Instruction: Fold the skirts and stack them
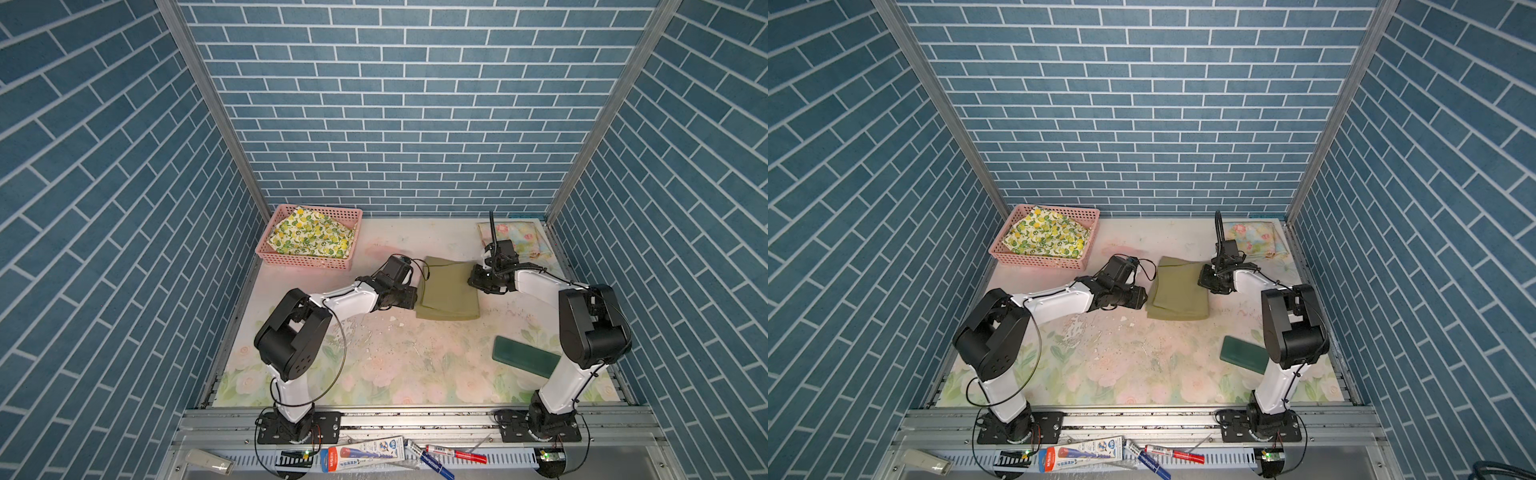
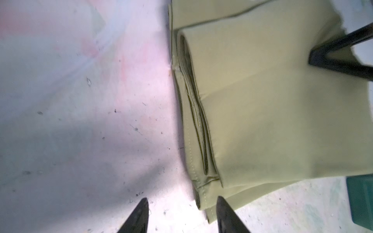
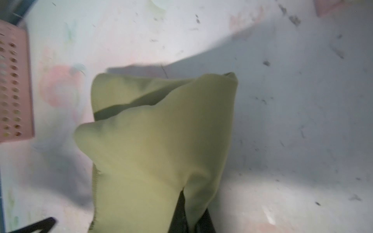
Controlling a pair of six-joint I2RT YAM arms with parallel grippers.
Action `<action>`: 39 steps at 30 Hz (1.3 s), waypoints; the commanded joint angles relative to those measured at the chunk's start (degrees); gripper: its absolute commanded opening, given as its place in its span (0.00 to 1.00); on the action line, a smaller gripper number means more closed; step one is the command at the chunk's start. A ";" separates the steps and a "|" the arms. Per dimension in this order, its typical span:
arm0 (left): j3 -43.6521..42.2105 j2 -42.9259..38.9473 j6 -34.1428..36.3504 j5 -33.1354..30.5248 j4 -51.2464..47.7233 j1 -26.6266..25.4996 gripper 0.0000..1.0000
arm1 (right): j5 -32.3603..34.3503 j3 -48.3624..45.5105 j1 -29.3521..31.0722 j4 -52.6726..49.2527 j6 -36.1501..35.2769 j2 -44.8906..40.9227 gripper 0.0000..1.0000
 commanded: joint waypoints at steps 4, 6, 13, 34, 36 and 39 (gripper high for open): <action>3.27 1.64 0.05 -0.31 -3.14 1.48 0.61 | 4.80 5.11 0.57 -6.45 -6.72 -0.29 0.64; 4.43 3.60 -0.61 1.02 -2.61 1.58 0.61 | 6.69 4.35 0.65 -5.63 -6.62 -2.69 0.71; 8.08 10.26 -1.28 5.55 0.93 1.63 0.61 | 10.07 -1.37 -0.97 -2.84 -2.10 -7.16 0.76; 14.85 14.94 1.00 7.84 2.01 0.34 0.57 | -0.57 -9.81 -5.84 7.67 2.09 -8.84 0.75; 15.98 15.93 0.75 8.17 1.69 0.01 0.56 | -0.64 -9.99 -6.16 7.76 2.09 -9.22 0.75; 16.86 17.35 0.47 8.40 1.38 -0.34 0.54 | -0.90 -10.49 -6.42 7.85 2.01 -9.88 0.74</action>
